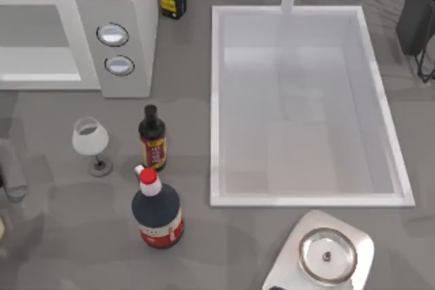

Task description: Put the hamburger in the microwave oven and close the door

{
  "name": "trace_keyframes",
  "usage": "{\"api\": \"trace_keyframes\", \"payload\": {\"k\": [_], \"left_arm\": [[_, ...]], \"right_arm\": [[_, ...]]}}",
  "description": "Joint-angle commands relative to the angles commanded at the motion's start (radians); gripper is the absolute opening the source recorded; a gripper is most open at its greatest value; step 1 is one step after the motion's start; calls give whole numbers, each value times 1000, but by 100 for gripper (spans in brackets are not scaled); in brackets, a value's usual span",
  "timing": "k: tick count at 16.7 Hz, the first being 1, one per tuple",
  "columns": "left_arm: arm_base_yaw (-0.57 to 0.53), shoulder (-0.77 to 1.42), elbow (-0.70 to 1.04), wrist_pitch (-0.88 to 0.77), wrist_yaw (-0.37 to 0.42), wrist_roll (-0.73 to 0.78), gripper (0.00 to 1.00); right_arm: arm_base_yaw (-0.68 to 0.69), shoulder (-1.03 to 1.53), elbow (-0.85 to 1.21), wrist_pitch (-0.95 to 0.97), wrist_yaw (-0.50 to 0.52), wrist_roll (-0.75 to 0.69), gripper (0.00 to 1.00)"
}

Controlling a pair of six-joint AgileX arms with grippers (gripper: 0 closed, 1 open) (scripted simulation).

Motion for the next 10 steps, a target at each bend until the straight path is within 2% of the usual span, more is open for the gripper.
{"api": "trace_keyframes", "payload": {"k": [3, 7, 10], "left_arm": [[2, 48, -45, 83, 0, 3, 100], [2, 52, -48, 89, 0, 3, 100], [2, 52, -48, 89, 0, 3, 77]], "right_arm": [[0, 0, 0, 0, 0, 0, 100], [0, 0, 0, 0, 0, 0, 100], [0, 0, 0, 0, 0, 0, 100]]}}
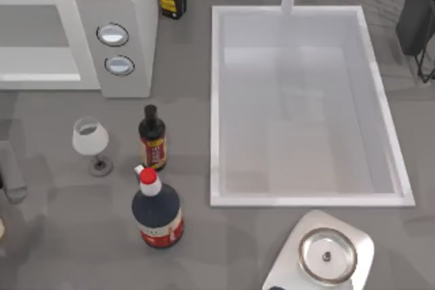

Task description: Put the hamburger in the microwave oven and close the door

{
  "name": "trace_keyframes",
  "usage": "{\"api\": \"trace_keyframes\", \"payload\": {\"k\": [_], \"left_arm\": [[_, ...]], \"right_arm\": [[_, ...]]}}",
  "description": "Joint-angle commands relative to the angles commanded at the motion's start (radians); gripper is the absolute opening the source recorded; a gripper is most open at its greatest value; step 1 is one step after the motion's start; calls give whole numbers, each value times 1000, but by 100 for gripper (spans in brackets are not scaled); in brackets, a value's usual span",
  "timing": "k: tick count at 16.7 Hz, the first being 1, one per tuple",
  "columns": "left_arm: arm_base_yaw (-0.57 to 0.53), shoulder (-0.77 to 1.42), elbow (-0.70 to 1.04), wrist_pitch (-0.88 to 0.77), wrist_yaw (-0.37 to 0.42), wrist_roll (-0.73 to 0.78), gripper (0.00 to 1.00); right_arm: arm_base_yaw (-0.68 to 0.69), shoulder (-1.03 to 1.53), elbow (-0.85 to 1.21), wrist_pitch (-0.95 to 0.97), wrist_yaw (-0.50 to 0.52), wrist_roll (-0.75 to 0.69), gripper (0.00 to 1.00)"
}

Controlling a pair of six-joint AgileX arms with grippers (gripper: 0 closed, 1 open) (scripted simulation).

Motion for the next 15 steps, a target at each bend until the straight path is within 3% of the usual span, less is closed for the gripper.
{"api": "trace_keyframes", "payload": {"k": [10, 15], "left_arm": [[0, 0, 0, 0, 0, 0, 2], [0, 0, 0, 0, 0, 0, 0]], "right_arm": [[0, 0, 0, 0, 0, 0, 100], [0, 0, 0, 0, 0, 0, 100]]}}
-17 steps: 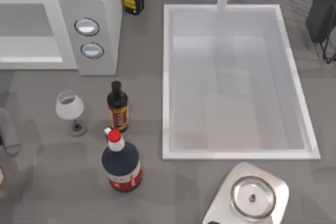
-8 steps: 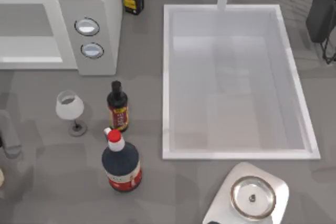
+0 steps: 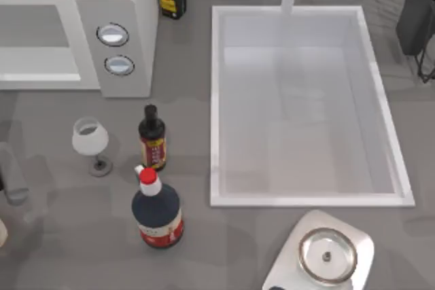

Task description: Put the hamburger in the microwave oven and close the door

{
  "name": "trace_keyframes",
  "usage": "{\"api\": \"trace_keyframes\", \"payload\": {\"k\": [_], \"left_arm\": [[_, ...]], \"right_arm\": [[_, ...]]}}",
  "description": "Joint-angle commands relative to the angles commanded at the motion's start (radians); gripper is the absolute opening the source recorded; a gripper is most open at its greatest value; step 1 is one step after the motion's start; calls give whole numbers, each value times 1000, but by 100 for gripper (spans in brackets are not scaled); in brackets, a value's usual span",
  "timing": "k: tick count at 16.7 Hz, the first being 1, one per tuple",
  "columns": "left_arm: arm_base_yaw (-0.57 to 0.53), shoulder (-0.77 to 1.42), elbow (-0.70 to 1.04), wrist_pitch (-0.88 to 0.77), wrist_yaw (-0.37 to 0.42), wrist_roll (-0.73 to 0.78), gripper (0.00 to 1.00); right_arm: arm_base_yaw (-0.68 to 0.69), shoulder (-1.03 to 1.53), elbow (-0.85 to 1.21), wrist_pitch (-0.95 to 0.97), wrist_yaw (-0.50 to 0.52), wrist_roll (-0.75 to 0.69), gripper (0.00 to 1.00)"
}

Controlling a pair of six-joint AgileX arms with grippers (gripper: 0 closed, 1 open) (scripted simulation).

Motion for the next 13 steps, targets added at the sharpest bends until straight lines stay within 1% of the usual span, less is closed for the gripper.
{"api": "trace_keyframes", "payload": {"k": [3, 4, 6, 8, 13], "left_arm": [[0, 0, 0, 0, 0, 0, 0], [-2, -67, 34, -98, 11, -23, 0], [-1, -74, 49, -115, 11, -23, 0], [-1, -96, 91, -173, 11, -21, 0], [-4, -181, 231, -443, 11, -23, 0]], "right_arm": [[0, 0, 0, 0, 0, 0, 100], [0, 0, 0, 0, 0, 0, 100], [0, 0, 0, 0, 0, 0, 100], [0, 0, 0, 0, 0, 0, 100], [0, 0, 0, 0, 0, 0, 100]]}}
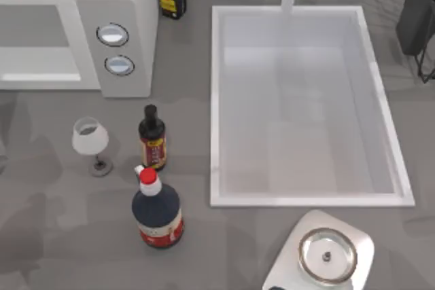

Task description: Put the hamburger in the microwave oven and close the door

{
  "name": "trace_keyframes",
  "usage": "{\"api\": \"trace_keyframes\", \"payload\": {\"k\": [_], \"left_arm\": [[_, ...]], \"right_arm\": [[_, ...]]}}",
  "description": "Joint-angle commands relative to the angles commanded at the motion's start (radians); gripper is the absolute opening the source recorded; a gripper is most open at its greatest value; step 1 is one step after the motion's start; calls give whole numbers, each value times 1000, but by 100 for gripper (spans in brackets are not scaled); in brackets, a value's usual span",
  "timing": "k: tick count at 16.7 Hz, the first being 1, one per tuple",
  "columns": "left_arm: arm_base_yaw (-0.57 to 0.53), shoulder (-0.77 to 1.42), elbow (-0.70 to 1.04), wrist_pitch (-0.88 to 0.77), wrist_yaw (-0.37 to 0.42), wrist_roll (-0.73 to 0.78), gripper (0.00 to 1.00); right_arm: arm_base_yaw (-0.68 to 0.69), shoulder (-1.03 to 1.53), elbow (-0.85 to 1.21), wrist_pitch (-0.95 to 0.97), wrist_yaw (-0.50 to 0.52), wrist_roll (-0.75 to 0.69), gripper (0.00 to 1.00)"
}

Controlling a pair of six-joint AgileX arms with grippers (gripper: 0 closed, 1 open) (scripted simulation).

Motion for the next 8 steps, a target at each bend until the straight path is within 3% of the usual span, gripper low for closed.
{"api": "trace_keyframes", "payload": {"k": [3, 8], "left_arm": [[-2, -50, 63, -84, 0, -6, 0], [0, -51, 66, -87, -1, -5, 0]], "right_arm": [[0, 0, 0, 0, 0, 0, 100], [0, 0, 0, 0, 0, 0, 100]]}}
